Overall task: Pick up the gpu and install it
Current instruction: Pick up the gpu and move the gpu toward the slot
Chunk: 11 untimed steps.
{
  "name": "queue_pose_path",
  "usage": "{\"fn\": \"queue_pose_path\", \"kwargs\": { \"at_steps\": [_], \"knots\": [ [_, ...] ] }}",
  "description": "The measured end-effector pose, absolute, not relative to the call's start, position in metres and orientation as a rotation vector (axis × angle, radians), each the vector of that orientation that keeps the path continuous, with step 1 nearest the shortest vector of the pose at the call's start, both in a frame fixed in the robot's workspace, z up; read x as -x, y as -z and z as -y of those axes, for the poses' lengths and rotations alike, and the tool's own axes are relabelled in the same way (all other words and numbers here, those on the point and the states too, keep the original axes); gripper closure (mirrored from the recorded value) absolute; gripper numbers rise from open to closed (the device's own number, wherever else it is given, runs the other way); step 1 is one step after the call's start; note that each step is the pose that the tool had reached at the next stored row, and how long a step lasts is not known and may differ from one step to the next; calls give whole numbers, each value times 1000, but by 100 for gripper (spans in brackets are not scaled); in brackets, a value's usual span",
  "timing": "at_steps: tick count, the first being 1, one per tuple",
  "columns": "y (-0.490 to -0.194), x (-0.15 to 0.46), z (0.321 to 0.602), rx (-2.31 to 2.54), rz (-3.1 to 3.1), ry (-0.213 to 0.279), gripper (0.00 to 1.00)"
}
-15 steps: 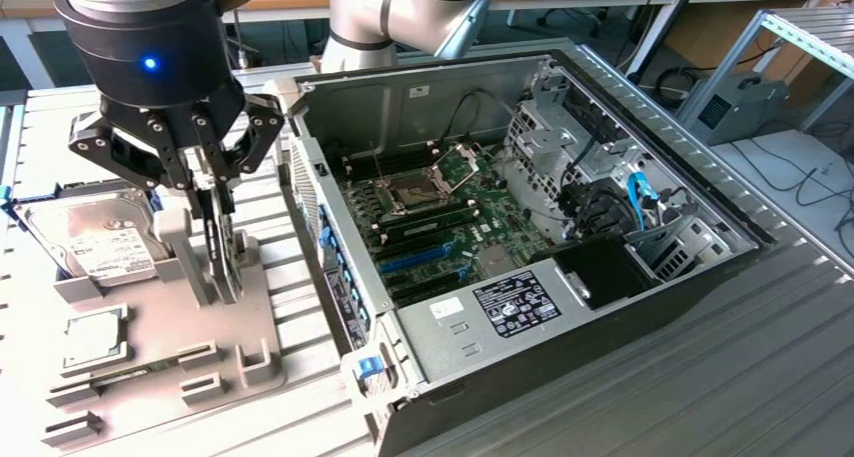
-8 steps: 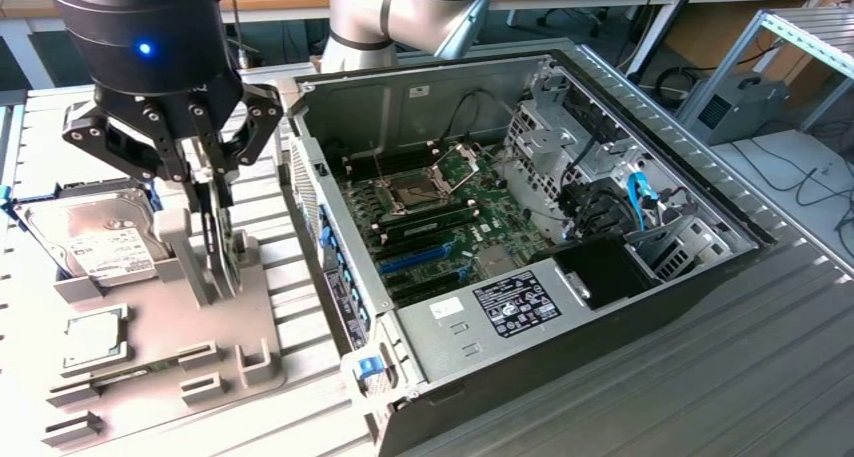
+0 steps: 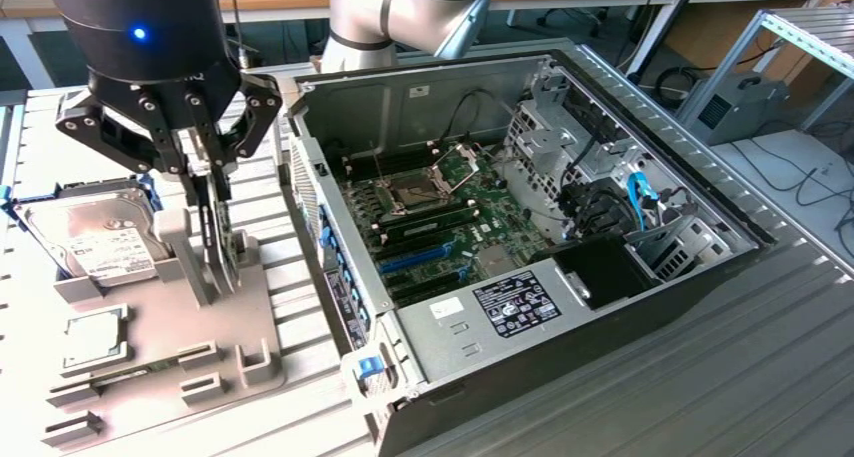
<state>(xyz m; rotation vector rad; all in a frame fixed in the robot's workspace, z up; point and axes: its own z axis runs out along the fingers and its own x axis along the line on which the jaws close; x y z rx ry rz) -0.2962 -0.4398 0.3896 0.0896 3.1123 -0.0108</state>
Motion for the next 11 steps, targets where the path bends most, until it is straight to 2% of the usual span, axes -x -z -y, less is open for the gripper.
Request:
{"fn": "queue_pose_path", "kwargs": {
  "at_steps": [11],
  "knots": [
    [-402, 296, 440, -90, -3112, 11, 73]
  ]
}}
